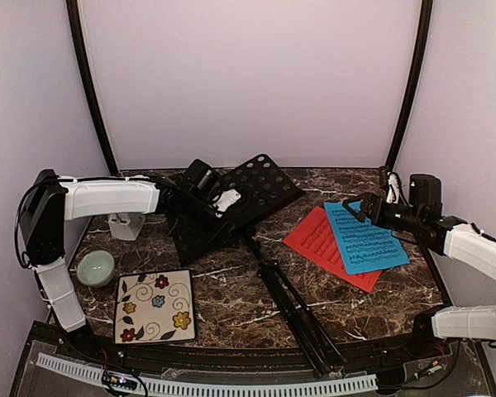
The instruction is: Set up the instrument practice props
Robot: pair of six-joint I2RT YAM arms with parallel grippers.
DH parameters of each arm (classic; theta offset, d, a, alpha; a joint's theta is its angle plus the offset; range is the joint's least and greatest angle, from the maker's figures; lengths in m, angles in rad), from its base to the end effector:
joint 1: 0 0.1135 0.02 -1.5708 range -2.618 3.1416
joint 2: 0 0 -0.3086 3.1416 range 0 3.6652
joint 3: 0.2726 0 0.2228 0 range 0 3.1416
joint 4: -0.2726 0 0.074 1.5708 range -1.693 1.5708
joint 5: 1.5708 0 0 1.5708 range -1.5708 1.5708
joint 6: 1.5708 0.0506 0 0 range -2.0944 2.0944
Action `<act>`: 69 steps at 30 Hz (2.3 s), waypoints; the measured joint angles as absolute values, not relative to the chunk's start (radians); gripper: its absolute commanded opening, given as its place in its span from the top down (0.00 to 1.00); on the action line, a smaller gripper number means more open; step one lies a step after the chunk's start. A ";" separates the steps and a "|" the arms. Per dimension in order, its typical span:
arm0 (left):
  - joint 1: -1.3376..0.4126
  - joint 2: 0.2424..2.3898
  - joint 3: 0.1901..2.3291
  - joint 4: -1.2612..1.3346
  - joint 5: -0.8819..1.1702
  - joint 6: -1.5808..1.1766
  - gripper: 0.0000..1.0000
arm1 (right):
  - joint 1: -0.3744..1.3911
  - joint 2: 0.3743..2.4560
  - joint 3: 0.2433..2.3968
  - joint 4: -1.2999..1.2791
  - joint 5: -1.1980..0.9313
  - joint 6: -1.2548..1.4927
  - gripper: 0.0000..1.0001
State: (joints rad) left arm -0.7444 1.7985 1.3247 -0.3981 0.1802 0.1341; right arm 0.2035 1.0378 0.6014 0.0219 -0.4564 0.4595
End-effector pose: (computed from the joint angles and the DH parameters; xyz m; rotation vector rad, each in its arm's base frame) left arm 0.2789 -0.2693 0.2748 1.1304 2.2135 -0.4860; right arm 0.1838 0.0607 0.2949 -0.0459 2.0472 0.8746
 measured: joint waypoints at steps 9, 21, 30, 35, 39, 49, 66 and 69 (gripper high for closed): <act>-0.744 1.898 1.405 -0.395 0.147 0.180 0.60 | 0.204 1.042 0.598 0.024 -0.458 0.457 0.01; -0.777 1.952 1.445 -0.416 0.036 0.233 0.92 | 0.203 1.051 0.576 0.043 -0.463 0.456 0.01; -0.802 1.952 1.476 -0.458 -0.054 0.274 1.00 | 0.203 1.051 0.575 0.046 -0.464 0.445 0.01; -0.812 1.951 1.500 -0.497 -0.120 0.305 1.00 | 0.203 1.038 0.562 0.056 -0.464 0.445 0.01; -0.828 1.944 1.527 -0.513 -0.207 0.353 1.00 | 0.203 1.018 0.525 0.081 -0.469 0.451 0.01; -0.890 1.813 1.556 -0.454 -0.390 0.560 1.00 | 0.203 0.970 0.463 0.148 -0.493 0.466 0.01; -1.080 1.666 1.559 0.029 -0.564 1.170 1.00 | 0.213 0.967 0.354 0.474 -0.608 0.567 0.13; -1.108 1.665 1.547 0.144 -0.571 1.283 1.00 | 0.242 0.979 0.355 0.528 -0.618 0.582 0.16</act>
